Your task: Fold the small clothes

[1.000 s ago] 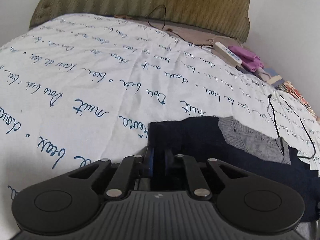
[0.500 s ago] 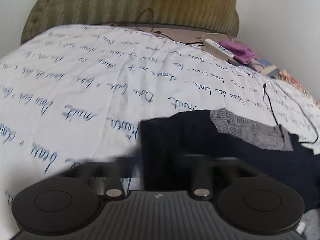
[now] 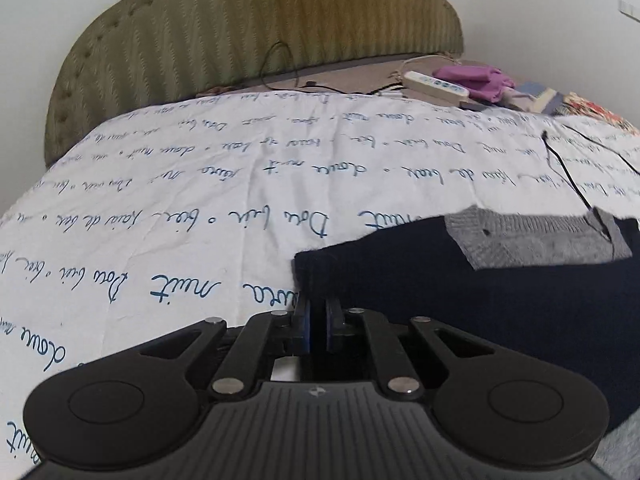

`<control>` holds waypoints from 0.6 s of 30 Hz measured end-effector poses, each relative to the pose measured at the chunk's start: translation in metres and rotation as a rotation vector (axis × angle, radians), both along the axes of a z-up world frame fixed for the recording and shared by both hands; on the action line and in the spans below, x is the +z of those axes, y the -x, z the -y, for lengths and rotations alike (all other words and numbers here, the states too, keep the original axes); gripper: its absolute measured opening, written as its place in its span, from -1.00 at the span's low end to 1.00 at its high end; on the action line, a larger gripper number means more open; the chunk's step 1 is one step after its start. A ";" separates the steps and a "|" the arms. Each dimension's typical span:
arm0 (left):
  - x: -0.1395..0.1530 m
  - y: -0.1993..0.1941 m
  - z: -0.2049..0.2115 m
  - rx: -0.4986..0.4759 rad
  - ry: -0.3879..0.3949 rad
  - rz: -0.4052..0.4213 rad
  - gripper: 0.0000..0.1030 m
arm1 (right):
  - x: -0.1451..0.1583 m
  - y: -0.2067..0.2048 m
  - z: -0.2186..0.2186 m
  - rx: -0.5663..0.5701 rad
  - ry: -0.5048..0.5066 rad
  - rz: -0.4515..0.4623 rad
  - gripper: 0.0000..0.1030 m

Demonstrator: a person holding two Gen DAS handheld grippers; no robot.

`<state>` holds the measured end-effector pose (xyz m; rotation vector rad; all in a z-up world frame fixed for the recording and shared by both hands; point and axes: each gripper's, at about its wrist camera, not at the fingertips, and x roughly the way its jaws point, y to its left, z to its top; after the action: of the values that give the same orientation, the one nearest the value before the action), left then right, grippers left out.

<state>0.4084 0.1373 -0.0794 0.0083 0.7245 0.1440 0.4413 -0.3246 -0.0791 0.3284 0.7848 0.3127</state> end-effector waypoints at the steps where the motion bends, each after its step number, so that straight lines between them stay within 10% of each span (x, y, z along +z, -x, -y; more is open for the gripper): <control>1: 0.002 0.004 0.000 -0.010 -0.002 0.003 -0.80 | 0.003 0.003 0.001 -0.003 -0.008 -0.001 -0.13; 4: 0.015 0.026 -0.007 -0.006 0.007 -0.002 -0.21 | 0.017 0.019 0.015 -0.038 -0.035 0.015 0.35; 6: 0.022 0.048 -0.013 -0.008 0.030 0.023 0.55 | 0.021 0.033 0.028 -0.042 -0.079 0.029 0.39; 8: 0.023 0.069 -0.013 -0.028 0.072 0.039 0.55 | 0.018 0.041 0.033 -0.018 -0.116 -0.011 0.39; 11: 0.008 0.074 -0.003 -0.079 0.104 -0.017 0.19 | 0.003 0.046 0.018 0.034 -0.089 -0.071 0.33; 14: -0.002 0.069 -0.001 -0.066 0.119 -0.009 -0.42 | -0.007 0.051 -0.003 0.093 -0.027 -0.070 -0.57; 16: 0.003 0.065 -0.005 -0.077 0.168 -0.032 -0.88 | -0.007 0.054 -0.003 0.090 -0.041 -0.056 -0.70; 18: 0.011 0.066 -0.003 -0.091 0.135 -0.033 -0.89 | -0.003 0.057 0.005 0.075 -0.071 -0.051 -0.73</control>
<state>0.3419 0.1400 -0.0686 -0.0850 0.7641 0.0077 0.3848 -0.3298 -0.0821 0.3754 0.8388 0.4042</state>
